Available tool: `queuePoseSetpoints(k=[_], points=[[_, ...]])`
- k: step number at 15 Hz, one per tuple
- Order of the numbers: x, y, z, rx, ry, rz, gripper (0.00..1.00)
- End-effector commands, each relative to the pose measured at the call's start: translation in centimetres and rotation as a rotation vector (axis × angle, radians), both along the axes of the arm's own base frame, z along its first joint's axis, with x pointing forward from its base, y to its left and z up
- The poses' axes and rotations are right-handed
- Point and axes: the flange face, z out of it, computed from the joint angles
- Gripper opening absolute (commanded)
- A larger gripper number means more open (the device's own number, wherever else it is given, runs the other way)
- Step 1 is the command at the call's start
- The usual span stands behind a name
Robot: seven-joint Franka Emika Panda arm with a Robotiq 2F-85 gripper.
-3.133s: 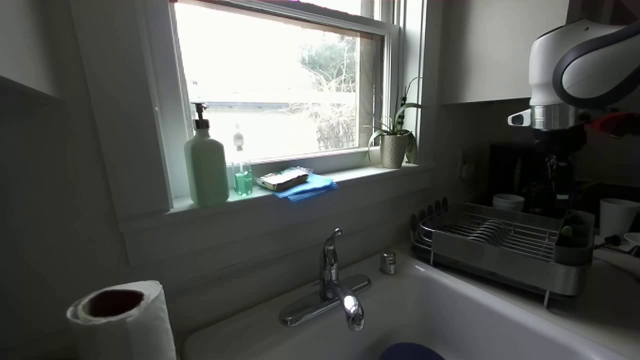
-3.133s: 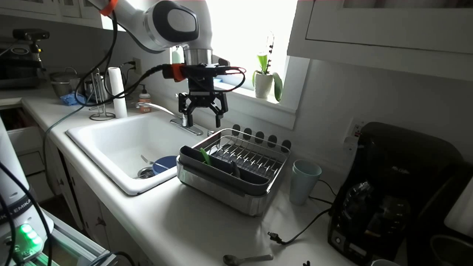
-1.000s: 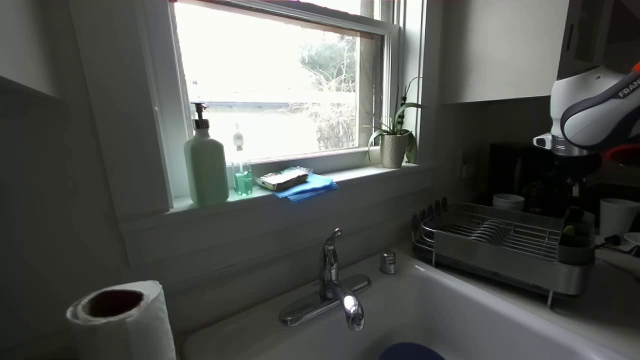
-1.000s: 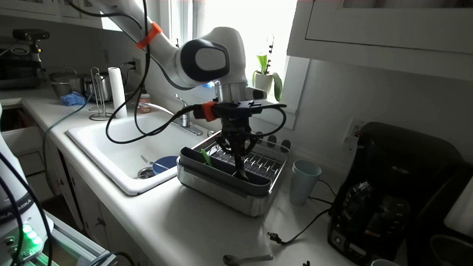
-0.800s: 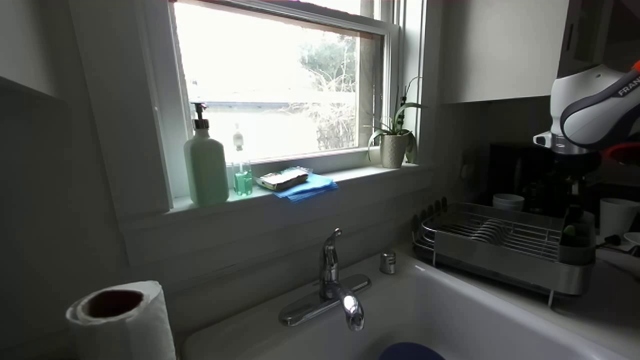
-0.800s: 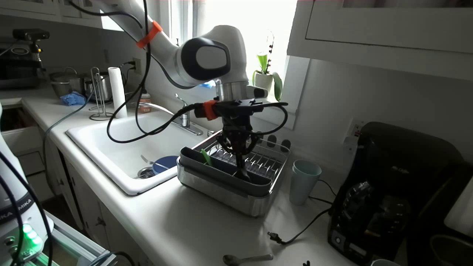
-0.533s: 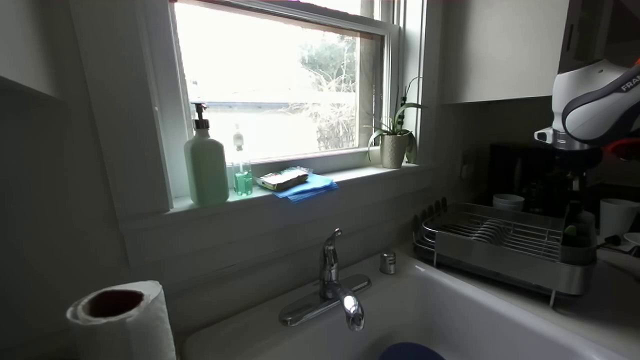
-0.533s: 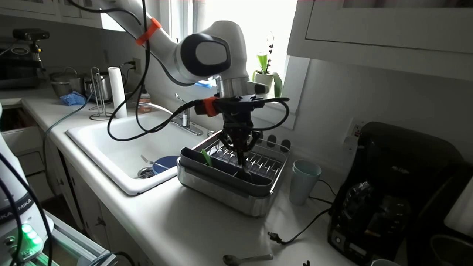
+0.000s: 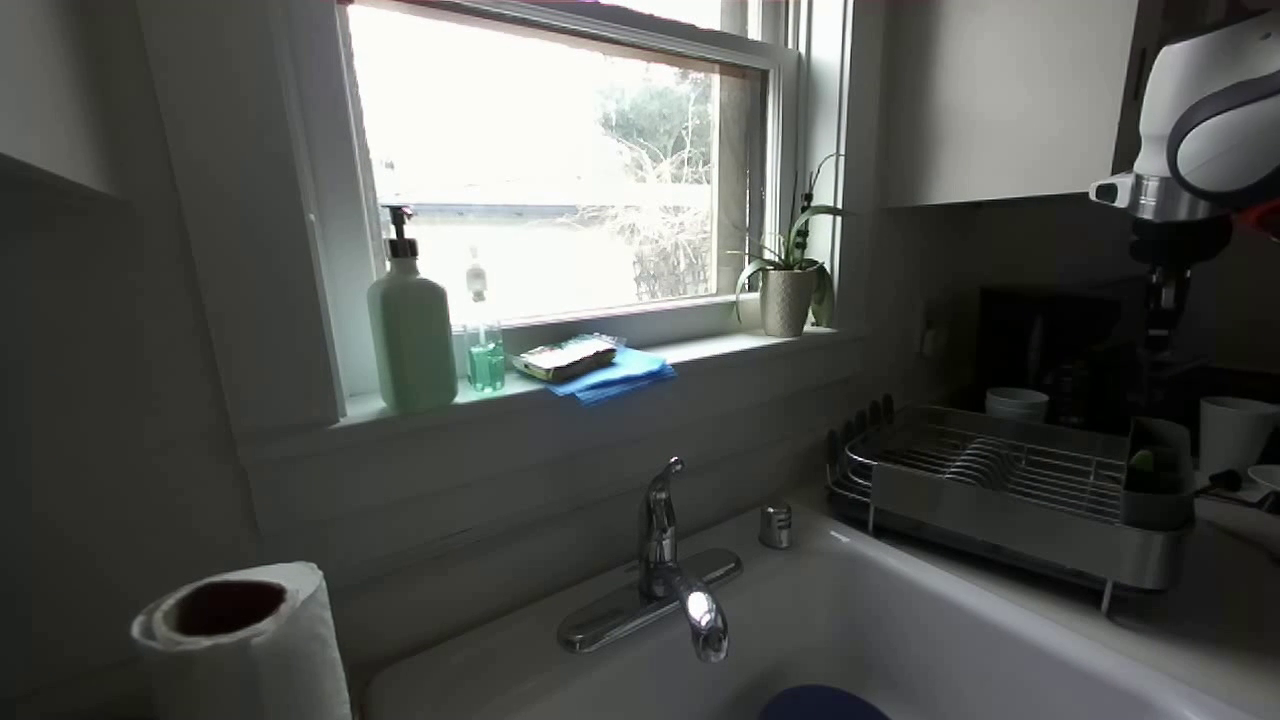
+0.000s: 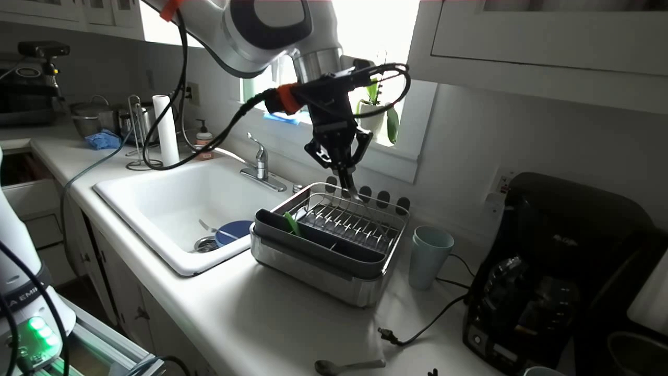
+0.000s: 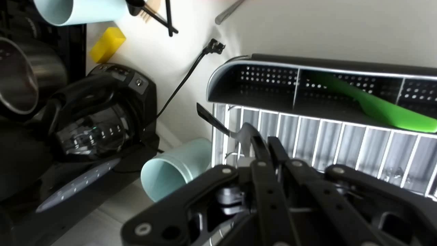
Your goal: Remove the blue bowl from the dishes drying rack and place it in the sink, pick up a fork from the dishes drying rack and place it in the blue bowl and pick up a spoon from the dishes drying rack and put it in the blue bowl that is inside the sink
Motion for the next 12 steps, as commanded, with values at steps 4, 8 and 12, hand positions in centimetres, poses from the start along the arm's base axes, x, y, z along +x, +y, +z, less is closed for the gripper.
queuePoseSetpoints(k=[4, 8, 12], points=[[1.2, 7.0, 7.3, -0.056, -0.101, 0.155, 0.01], [4.2, 12.9, 8.9, -0.015, -0.112, 0.312, 0.01], [7.2, 18.8, 7.6, 0.117, -0.076, 0.452, 0.01]])
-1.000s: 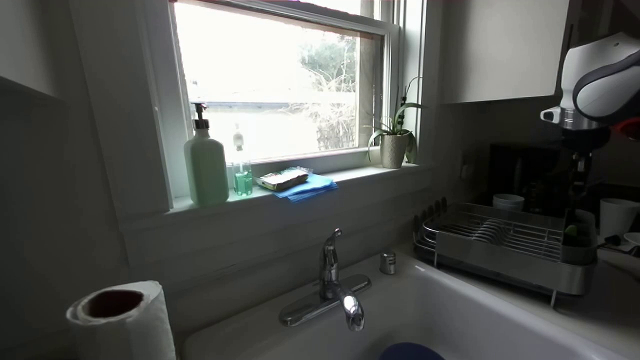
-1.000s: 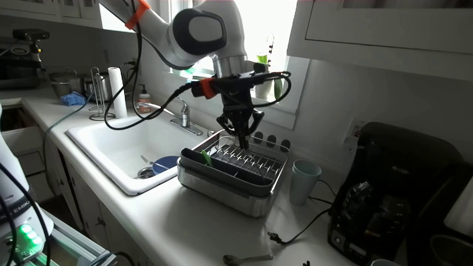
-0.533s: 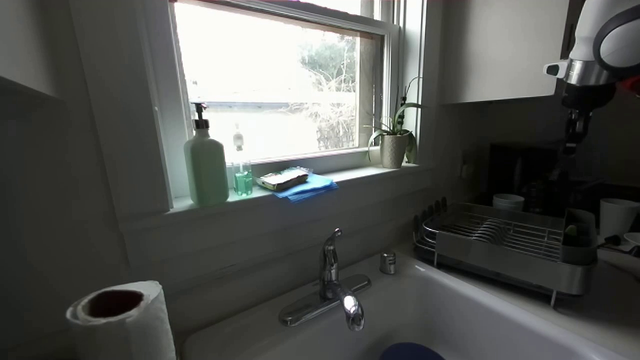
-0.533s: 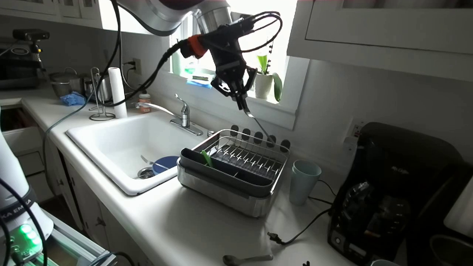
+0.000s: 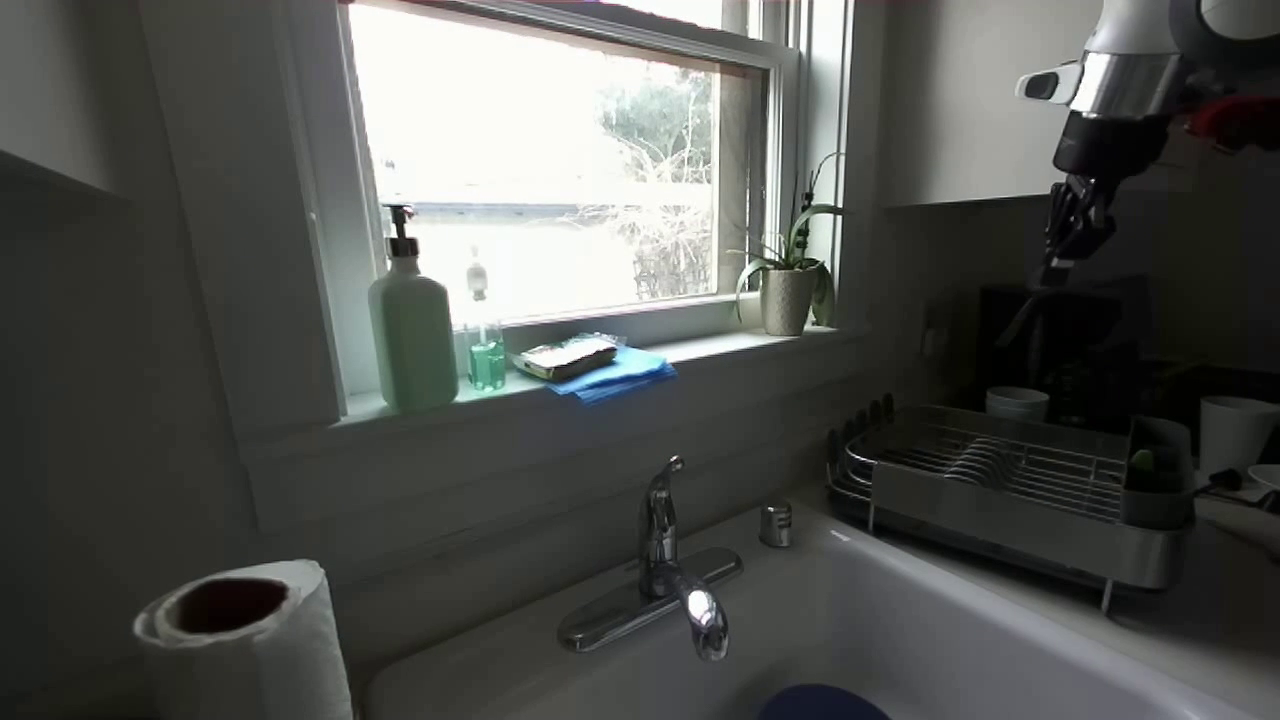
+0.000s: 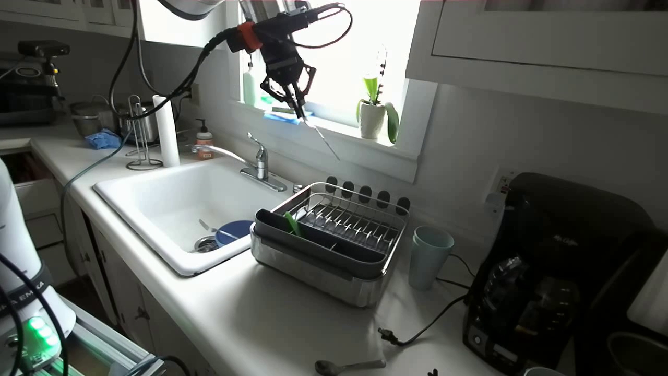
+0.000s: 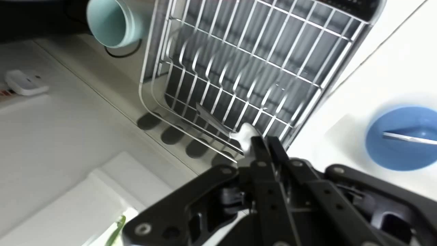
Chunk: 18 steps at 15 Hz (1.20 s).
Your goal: Remove the blue bowl from the dishes drying rack and place it in the sink, pick up a fork from the dishes drying rack and place it in the blue bowl and pick up a spoon from the dishes drying rack and put it in the blue bowl that is inside the sink
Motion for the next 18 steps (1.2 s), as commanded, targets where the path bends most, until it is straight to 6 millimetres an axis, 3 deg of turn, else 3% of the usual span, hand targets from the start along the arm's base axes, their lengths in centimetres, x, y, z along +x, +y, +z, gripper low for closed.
queuePoseSetpoints(k=[1, 5, 8, 10, 11, 14, 18], points=[[1.3, 4.6, -1.4, 0.123, 0.072, 0.14, 0.01], [2.6, 9.1, -4.6, 0.229, 0.196, 0.29, 0.01], [3.3, 11.2, -7.3, 0.294, 0.276, 0.382, 0.01], [3.9, 11.5, -8.8, 0.292, 0.311, 0.396, 0.01], [3.5, 11.4, -7.8, 0.27, 0.283, 0.365, 0.05], [4.0, 11.5, -9.3, 0.273, 0.318, 0.376, 0.05], [4.0, 11.5, -9.3, 0.273, 0.318, 0.378, 0.01]])
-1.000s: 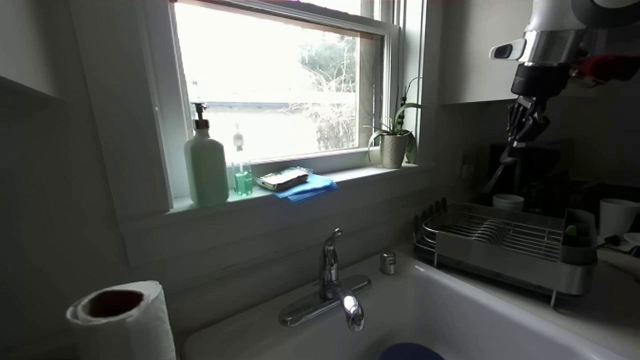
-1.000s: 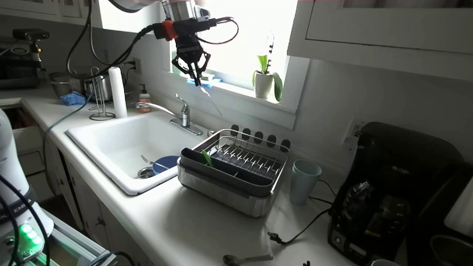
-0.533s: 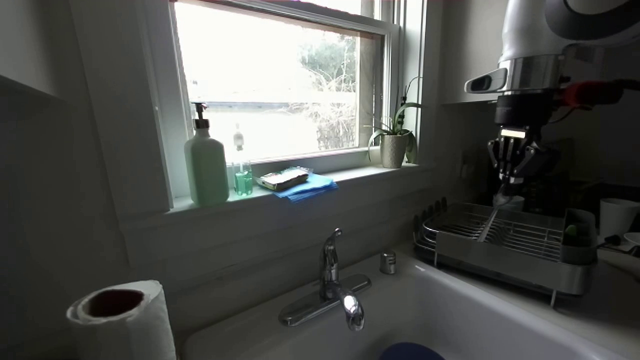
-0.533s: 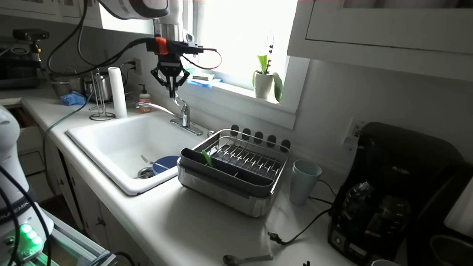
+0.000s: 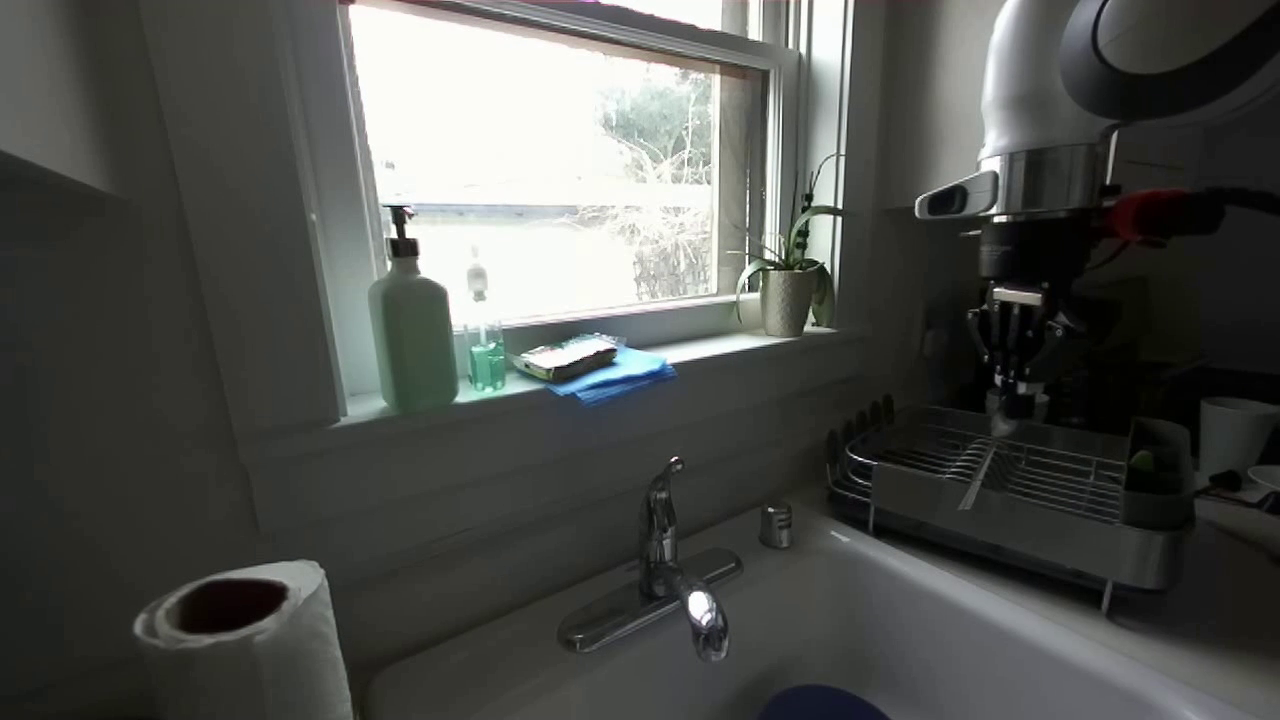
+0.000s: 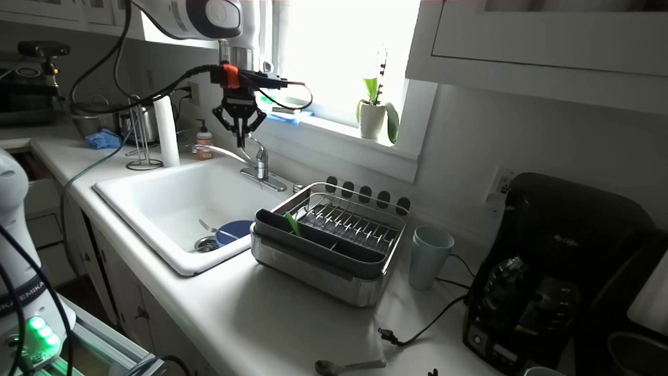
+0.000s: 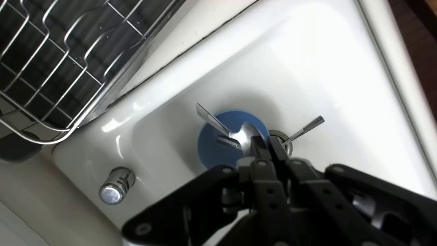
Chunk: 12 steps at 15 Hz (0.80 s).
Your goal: Remove the blue bowl from the dishes drying rack and place it in the sink, pick up a fork from the dishes drying rack and place it in the blue bowl and pick up a spoon from the dishes drying rack and put it in the blue bowl that is inside the sink
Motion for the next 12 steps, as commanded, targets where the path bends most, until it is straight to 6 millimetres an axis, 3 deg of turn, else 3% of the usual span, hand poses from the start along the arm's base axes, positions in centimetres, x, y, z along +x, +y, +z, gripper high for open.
queuePoseSetpoints(k=[1, 6, 12], points=[[0.2, 0.6, -0.6, 0.001, 0.015, 0.008, 0.01], [1.1, 3.9, -4.2, -0.002, 0.089, 0.057, 0.01], [2.5, 7.2, -10.6, -0.017, 0.19, 0.156, 0.01]])
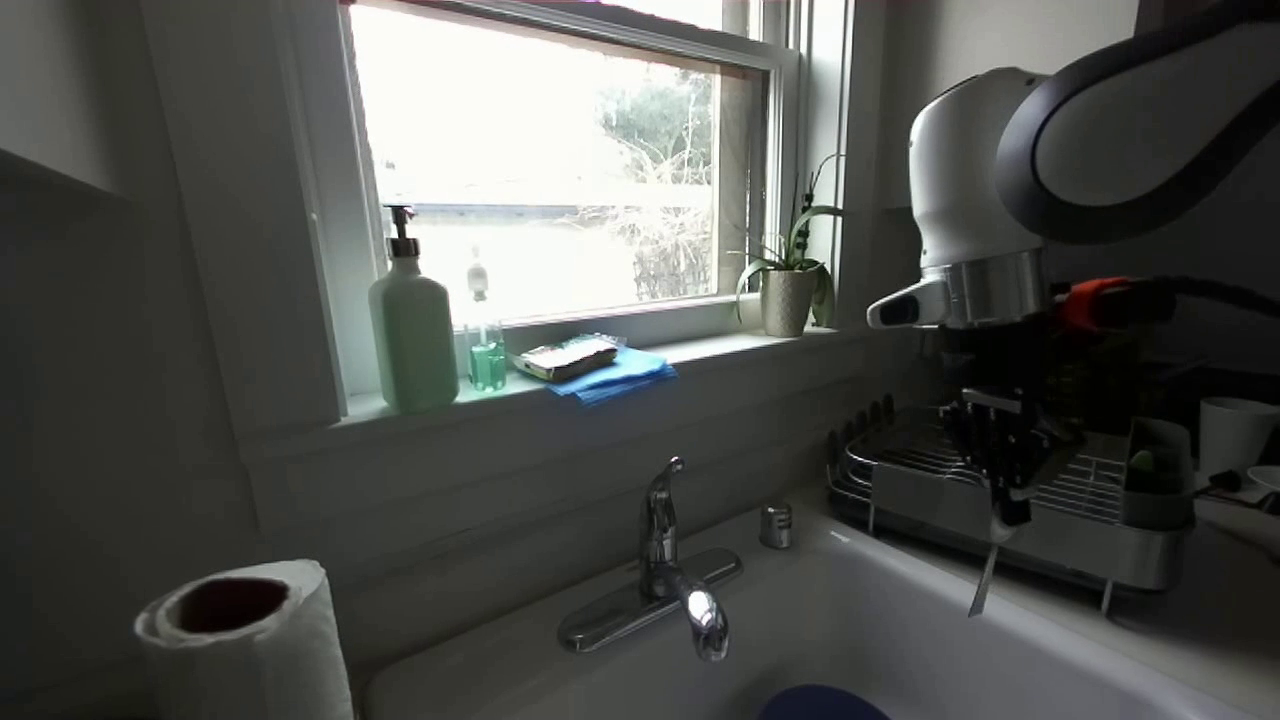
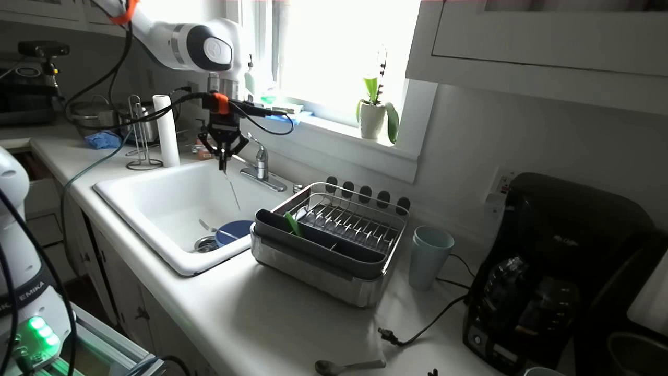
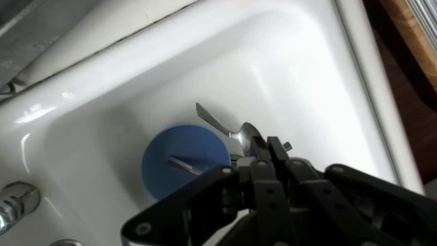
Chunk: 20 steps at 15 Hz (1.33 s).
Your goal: Remove the blue bowl from the dishes drying rack and place it in the sink, pick up a fork from the dishes drying rack and place it in the blue bowl and pick up a spoon from the dishes drying rack and put it in the blue bowl that is inside the sink
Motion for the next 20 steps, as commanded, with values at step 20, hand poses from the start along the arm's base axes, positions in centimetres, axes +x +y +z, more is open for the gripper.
queuePoseSetpoints(k=[20], points=[[6.0, 5.5, -13.9, 0.002, -0.019, 0.069, 0.01]])
